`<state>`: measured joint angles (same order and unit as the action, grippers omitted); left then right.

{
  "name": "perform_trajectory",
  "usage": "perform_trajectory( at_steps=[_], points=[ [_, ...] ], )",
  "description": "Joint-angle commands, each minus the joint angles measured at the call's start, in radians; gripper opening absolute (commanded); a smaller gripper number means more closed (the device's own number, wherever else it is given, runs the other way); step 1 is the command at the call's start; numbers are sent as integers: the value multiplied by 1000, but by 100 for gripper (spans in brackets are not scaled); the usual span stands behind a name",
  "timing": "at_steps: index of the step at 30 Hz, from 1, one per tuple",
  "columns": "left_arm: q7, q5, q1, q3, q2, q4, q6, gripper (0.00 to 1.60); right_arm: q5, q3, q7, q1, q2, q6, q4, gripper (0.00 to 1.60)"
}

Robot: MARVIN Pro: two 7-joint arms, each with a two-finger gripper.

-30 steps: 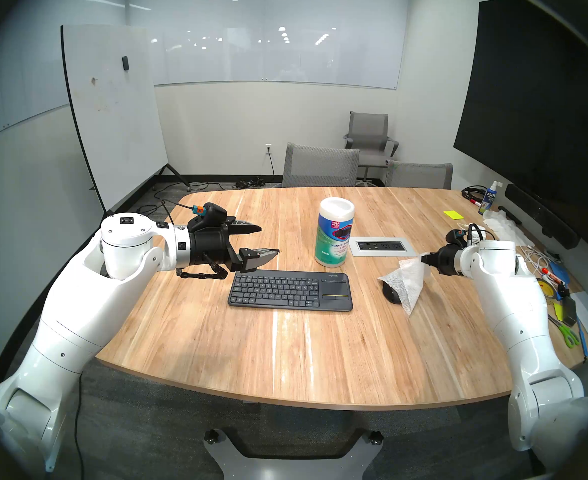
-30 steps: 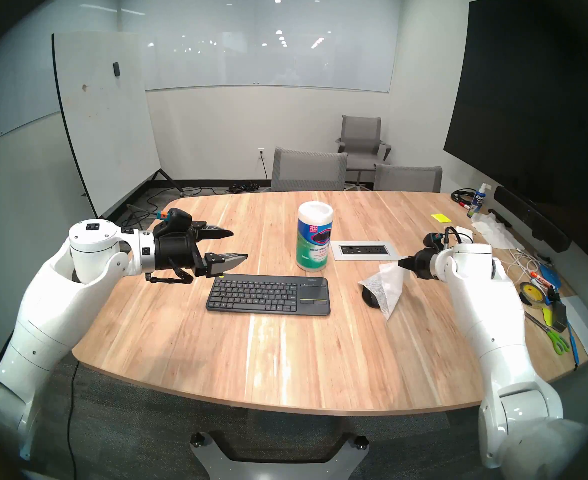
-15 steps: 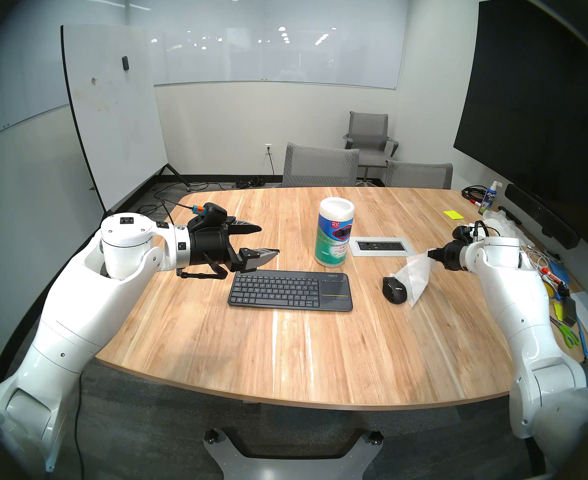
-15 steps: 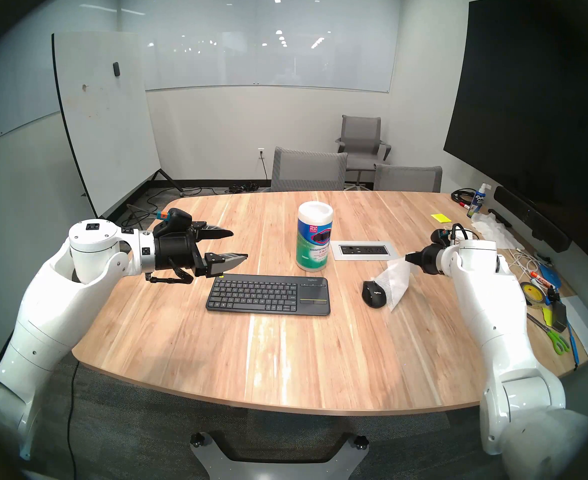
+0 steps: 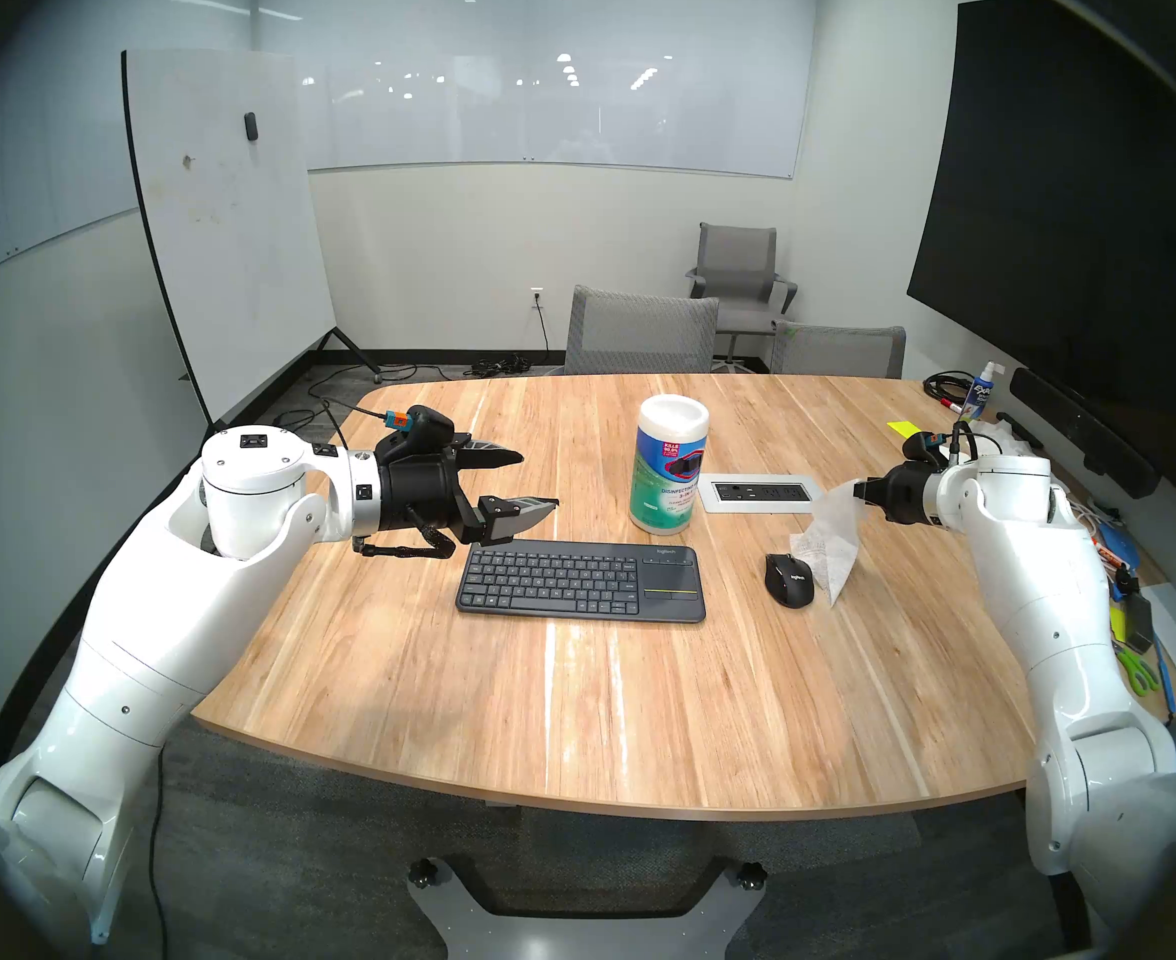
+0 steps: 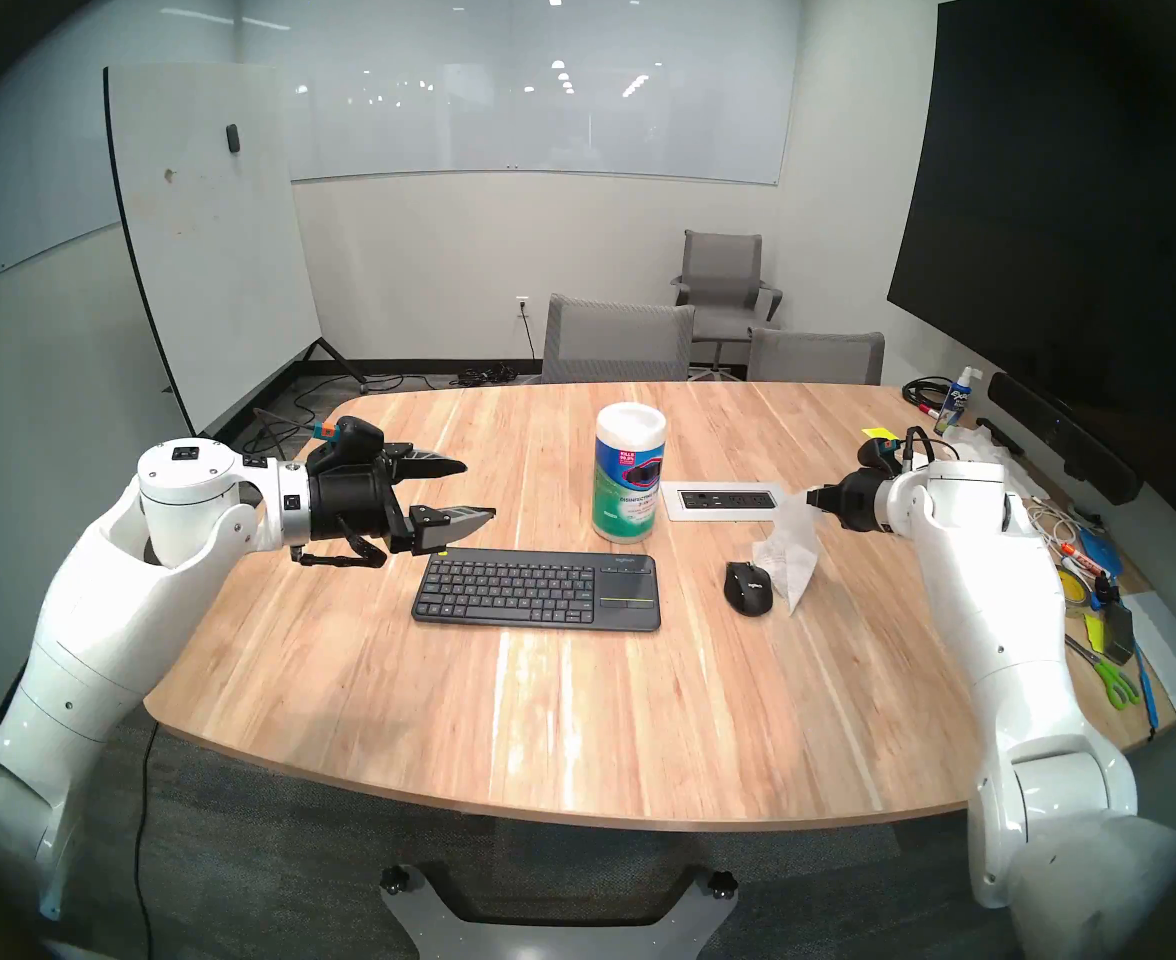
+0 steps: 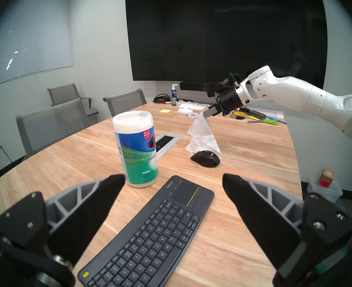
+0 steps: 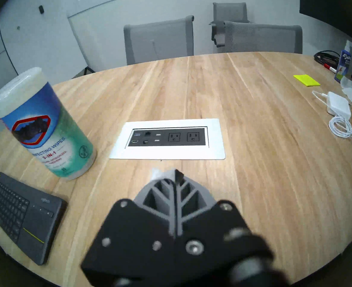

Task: Wipe the keyboards and mice with a disinfecting wipe, then set the wipe down

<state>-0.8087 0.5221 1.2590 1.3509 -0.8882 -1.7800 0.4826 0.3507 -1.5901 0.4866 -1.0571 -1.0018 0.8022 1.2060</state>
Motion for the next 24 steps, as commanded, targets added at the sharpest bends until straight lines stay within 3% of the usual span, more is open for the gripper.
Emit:
perform_trajectory(
  at_steps=[1, 10, 24],
  points=[
    [1, 2, -10, 8, 0, -17, -2, 160, 11, -9, 36, -78, 40, 52, 126, 0],
    [2, 2, -9, 8, 0, -18, -1, 160, 12, -39, 26, -151, 34, 90, 217, 0],
    [2, 2, -9, 8, 0, -18, -1, 160, 4, -17, -3, -153, -10, 96, 219, 0]
  ],
)
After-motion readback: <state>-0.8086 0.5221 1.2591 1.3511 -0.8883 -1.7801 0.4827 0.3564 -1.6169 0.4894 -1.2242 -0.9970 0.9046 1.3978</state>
